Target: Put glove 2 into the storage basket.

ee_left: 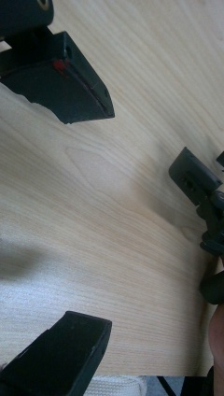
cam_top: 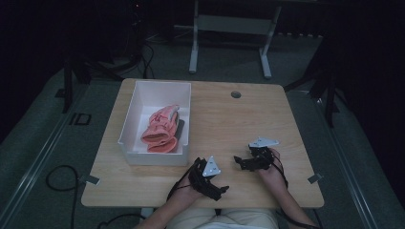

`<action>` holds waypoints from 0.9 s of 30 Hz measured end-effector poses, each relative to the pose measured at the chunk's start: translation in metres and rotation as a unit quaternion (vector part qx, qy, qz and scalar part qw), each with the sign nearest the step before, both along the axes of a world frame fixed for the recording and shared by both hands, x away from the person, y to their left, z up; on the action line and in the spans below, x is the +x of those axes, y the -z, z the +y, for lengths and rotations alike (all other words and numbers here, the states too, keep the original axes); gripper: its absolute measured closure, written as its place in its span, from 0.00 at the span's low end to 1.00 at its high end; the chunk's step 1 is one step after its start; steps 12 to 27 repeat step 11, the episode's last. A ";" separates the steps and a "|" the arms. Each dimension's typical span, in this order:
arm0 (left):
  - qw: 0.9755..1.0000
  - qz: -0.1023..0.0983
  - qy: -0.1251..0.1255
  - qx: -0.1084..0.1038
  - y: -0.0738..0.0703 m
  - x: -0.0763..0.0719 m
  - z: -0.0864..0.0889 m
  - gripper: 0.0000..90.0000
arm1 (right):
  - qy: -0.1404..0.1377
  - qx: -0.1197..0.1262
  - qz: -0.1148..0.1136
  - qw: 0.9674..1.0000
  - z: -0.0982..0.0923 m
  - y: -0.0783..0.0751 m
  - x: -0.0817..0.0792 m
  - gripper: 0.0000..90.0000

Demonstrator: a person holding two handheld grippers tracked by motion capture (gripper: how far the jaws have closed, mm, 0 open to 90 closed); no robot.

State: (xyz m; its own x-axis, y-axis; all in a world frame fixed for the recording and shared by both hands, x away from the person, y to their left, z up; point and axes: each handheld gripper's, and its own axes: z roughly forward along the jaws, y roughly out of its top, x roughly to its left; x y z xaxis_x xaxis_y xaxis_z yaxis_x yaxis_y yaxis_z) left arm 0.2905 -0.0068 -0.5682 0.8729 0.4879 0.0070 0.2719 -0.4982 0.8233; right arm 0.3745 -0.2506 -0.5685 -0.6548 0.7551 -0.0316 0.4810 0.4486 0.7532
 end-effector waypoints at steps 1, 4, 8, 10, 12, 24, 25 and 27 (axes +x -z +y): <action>1.000 0.000 0.000 0.000 0.000 0.000 0.000 0.02 | 0.000 0.000 0.000 1.000 0.000 0.000 0.000 0.15; 1.000 -0.004 -0.004 0.002 0.001 -0.001 0.000 0.02 | 0.002 -0.002 -0.004 1.000 -0.001 0.000 0.000 0.15; 1.000 -0.015 -0.010 0.000 0.002 -0.003 0.000 0.02 | 0.007 0.001 -0.007 1.000 -0.003 0.000 0.001 0.15; 1.000 -0.018 -0.013 0.001 0.002 -0.003 0.001 0.02 | 0.006 -0.001 -0.008 1.000 -0.002 0.000 0.001 0.15; 1.000 -0.020 -0.015 -0.001 0.002 -0.003 0.001 0.02 | 0.006 -0.001 -0.008 1.000 -0.002 0.000 0.001 0.15; 1.000 -0.020 -0.015 -0.001 0.002 -0.003 0.001 0.02 | 0.006 -0.001 -0.008 1.000 -0.002 0.000 0.001 0.15; 1.000 -0.020 -0.015 -0.001 0.002 -0.003 0.001 0.02 | 0.006 -0.001 -0.008 1.000 -0.002 0.000 0.001 0.15; 1.000 -0.020 -0.015 -0.001 0.002 -0.003 0.001 0.02 | 0.006 -0.001 -0.008 1.000 -0.002 0.000 0.001 0.15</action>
